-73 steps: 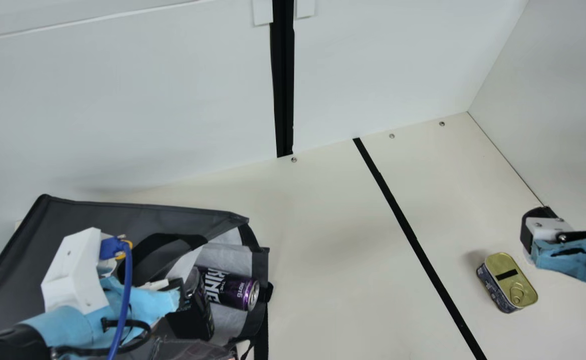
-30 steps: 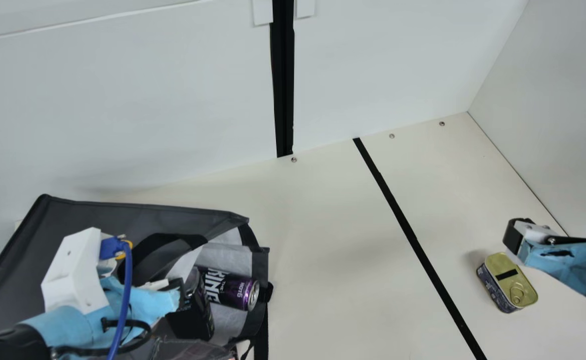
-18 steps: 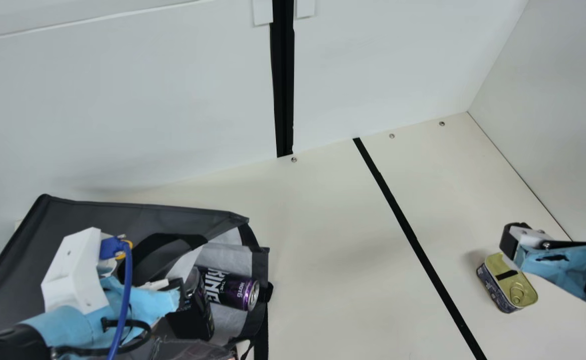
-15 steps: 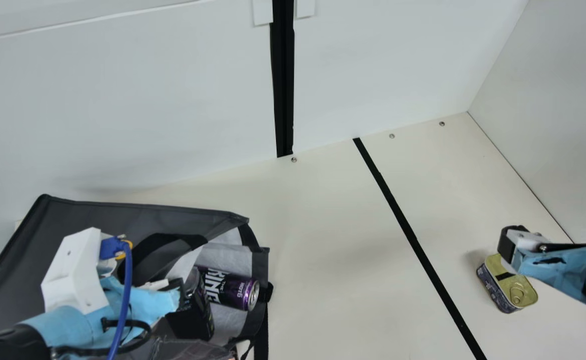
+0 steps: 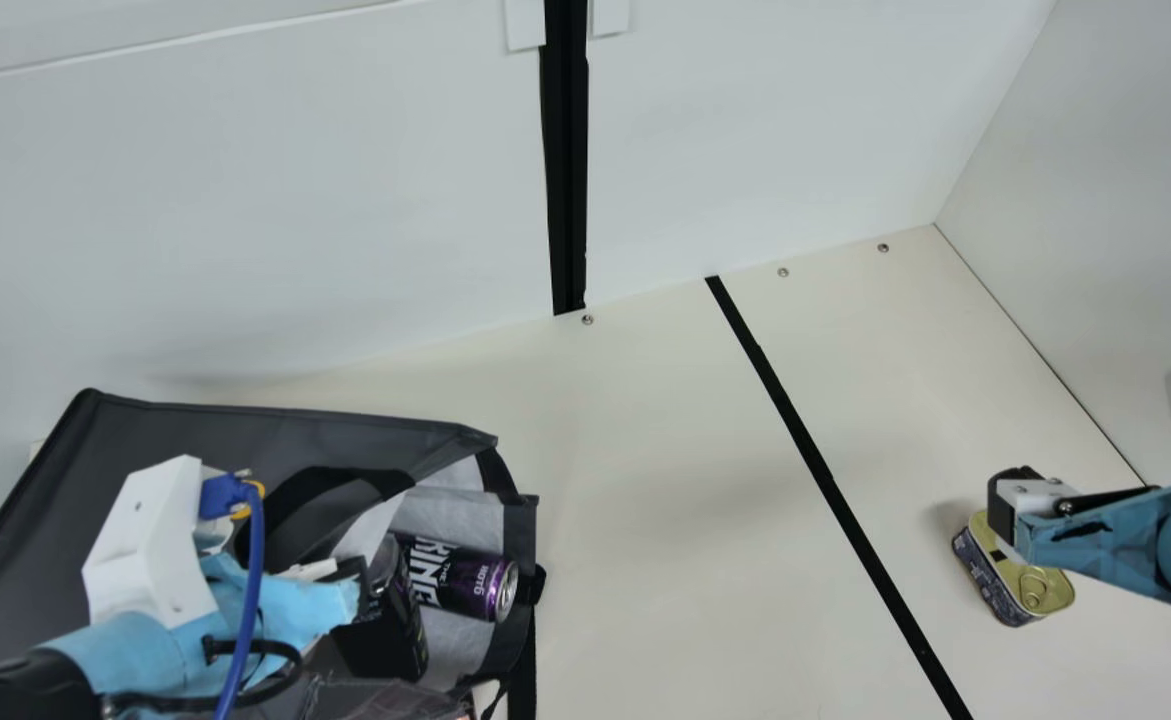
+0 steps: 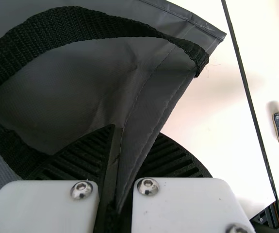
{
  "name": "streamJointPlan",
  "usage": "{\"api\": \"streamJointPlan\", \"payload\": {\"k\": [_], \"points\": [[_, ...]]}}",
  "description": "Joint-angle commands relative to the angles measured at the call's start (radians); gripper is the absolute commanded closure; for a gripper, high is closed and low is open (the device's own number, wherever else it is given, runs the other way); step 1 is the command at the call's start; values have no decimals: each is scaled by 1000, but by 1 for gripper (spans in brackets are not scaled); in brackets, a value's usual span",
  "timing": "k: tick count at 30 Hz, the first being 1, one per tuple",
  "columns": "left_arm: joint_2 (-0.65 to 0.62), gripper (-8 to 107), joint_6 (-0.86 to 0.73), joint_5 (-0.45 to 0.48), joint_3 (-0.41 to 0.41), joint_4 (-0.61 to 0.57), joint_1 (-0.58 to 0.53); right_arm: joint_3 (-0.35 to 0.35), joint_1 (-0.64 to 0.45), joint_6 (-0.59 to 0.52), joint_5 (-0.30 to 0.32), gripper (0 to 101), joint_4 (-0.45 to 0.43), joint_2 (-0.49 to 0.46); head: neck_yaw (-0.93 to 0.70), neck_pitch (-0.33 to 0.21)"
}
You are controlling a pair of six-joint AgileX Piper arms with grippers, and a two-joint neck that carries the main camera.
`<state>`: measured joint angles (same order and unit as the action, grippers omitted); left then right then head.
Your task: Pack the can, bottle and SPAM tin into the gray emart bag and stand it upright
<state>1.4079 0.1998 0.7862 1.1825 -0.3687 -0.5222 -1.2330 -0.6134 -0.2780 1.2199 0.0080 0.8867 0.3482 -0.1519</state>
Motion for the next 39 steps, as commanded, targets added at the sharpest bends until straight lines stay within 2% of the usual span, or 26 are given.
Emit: {"api": "streamJointPlan", "payload": {"k": [1, 22, 39], "points": [[0, 107, 0, 0, 0, 0, 0, 0, -20, -50, 0, 6, 20, 9, 1, -23], [0, 107, 0, 0, 0, 0, 0, 43, -344, -547, 0, 6, 273, 153, 1, -23], [0, 107, 0, 0, 0, 0, 0, 104, -534, -845, 0, 6, 365, 269, 1, -23]]}}
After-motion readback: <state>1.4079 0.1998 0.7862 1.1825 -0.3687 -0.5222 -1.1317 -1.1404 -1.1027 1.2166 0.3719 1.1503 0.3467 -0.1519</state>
